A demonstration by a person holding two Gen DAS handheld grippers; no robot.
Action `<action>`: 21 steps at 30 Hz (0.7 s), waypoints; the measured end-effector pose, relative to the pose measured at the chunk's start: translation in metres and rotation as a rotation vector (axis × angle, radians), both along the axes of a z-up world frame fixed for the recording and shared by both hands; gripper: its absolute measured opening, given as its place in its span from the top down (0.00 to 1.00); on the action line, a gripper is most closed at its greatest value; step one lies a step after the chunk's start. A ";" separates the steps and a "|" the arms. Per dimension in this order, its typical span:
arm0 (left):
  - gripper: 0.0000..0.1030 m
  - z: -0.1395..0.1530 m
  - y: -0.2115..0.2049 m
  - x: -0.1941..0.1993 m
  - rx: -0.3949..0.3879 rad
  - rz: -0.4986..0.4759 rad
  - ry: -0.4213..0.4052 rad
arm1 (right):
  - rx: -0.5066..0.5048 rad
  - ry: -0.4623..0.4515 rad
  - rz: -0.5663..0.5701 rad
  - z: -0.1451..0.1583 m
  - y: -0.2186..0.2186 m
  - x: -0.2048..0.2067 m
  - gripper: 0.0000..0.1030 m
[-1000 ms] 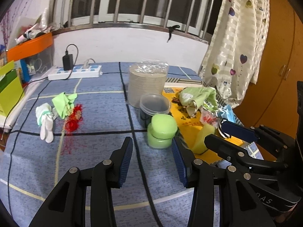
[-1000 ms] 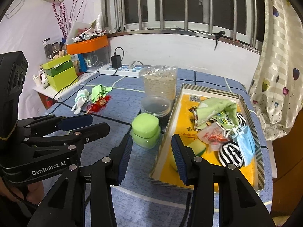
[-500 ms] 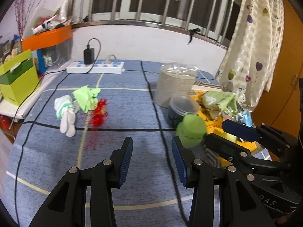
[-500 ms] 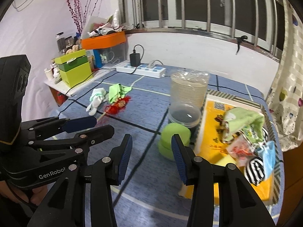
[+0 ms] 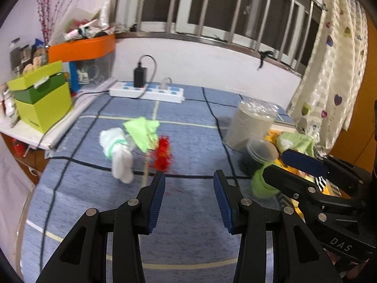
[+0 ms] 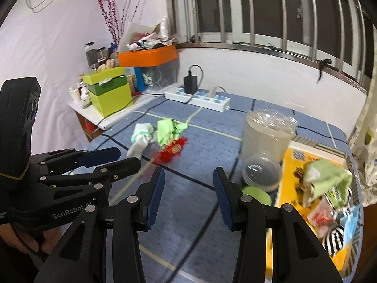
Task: Organize soft objects
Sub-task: 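Withdraw both open tools from the tray back toward the remaining items, then move the left tool onto the white glove while the right tool reaches the red tassel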
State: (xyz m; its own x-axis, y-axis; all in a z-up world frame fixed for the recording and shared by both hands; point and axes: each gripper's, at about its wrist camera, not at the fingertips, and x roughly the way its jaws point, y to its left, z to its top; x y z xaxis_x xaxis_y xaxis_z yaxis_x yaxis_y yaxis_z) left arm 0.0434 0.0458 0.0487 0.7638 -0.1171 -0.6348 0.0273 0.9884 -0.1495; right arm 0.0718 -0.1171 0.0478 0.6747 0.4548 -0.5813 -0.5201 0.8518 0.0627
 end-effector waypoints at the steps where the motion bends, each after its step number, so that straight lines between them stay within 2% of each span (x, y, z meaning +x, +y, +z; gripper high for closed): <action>1: 0.59 0.001 0.004 0.000 0.000 0.009 -0.002 | 0.003 0.002 0.006 0.000 0.004 0.002 0.57; 12: 0.59 -0.006 0.053 0.010 -0.008 0.124 0.009 | 0.022 0.062 0.024 -0.013 0.037 0.030 0.57; 21: 0.59 -0.034 0.080 0.040 -0.004 0.164 0.062 | 0.020 0.130 0.038 -0.037 0.066 0.060 0.57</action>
State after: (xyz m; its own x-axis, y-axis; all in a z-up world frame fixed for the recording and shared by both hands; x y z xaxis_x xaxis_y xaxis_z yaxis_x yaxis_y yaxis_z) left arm 0.0832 0.1257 0.0147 0.7324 0.0037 -0.6808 -0.1439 0.9782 -0.1495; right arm 0.1322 -0.0508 0.0108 0.5762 0.4908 -0.6536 -0.5382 0.8296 0.1485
